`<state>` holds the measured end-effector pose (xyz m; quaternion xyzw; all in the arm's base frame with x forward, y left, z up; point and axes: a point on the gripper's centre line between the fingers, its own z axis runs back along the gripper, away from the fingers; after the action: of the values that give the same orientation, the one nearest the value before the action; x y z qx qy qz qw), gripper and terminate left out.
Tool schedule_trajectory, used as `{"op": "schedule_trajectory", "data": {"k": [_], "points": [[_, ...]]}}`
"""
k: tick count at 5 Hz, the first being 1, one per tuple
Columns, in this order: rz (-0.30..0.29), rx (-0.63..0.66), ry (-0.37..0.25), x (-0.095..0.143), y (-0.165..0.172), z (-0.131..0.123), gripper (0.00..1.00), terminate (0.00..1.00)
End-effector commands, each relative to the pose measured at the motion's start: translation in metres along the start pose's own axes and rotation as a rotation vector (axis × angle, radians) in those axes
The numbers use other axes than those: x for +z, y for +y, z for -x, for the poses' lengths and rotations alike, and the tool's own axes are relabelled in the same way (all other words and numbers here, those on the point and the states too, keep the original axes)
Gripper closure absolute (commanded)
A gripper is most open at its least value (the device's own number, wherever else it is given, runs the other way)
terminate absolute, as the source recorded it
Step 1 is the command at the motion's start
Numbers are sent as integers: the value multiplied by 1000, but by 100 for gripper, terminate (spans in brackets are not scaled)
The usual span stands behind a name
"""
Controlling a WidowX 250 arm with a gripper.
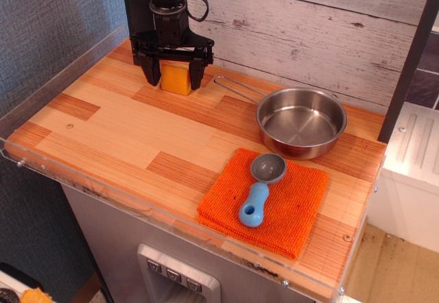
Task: Move the cheese into the pot.
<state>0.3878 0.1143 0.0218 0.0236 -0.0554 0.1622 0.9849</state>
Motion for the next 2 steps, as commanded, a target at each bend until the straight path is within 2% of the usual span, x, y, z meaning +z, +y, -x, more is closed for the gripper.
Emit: {"op": "schedule_trajectory", "data": {"k": [1, 2], "points": [[4, -46, -31, 10, -2, -4, 100, 0], [5, -62, -63, 25, -4, -2, 100, 0]]}}
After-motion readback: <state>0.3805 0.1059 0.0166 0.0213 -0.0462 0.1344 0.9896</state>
